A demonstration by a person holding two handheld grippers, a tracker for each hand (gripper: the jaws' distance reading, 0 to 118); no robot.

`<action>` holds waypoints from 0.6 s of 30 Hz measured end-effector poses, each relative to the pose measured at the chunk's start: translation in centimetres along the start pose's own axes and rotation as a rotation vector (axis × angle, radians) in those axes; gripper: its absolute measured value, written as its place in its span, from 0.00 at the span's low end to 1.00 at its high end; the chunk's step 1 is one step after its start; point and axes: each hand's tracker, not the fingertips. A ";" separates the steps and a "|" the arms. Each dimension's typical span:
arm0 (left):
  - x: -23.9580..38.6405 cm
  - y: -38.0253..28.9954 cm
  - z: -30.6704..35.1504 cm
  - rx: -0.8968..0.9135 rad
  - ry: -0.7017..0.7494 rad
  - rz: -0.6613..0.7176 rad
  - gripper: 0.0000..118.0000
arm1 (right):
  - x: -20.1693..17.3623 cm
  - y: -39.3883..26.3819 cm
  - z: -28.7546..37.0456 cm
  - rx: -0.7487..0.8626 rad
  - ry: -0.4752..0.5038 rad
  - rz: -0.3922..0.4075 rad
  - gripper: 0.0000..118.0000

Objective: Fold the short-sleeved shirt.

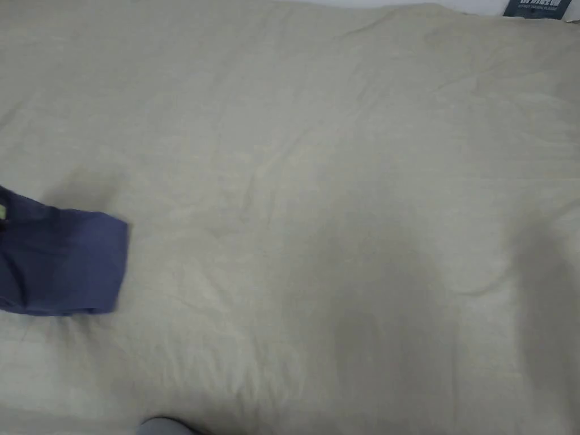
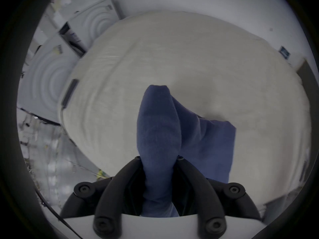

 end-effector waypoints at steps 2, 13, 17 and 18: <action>-1.0 0.2 -2.0 -0.003 0.070 0.007 0.16 | -0.1 0.0 -0.4 -0.022 0.002 -0.031 0.00; -2.0 -1.3 -1.2 0.307 0.426 0.038 0.86 | 0.5 0.6 -1.5 -0.036 -0.021 -0.042 0.00; -0.1 -1.7 5.7 0.592 0.369 0.076 0.86 | 1.1 1.2 -1.1 -0.024 0.001 -0.031 0.00; 0.6 -1.8 7.5 0.649 0.333 0.080 0.86 | 1.2 1.4 -1.0 -0.021 0.010 -0.028 0.00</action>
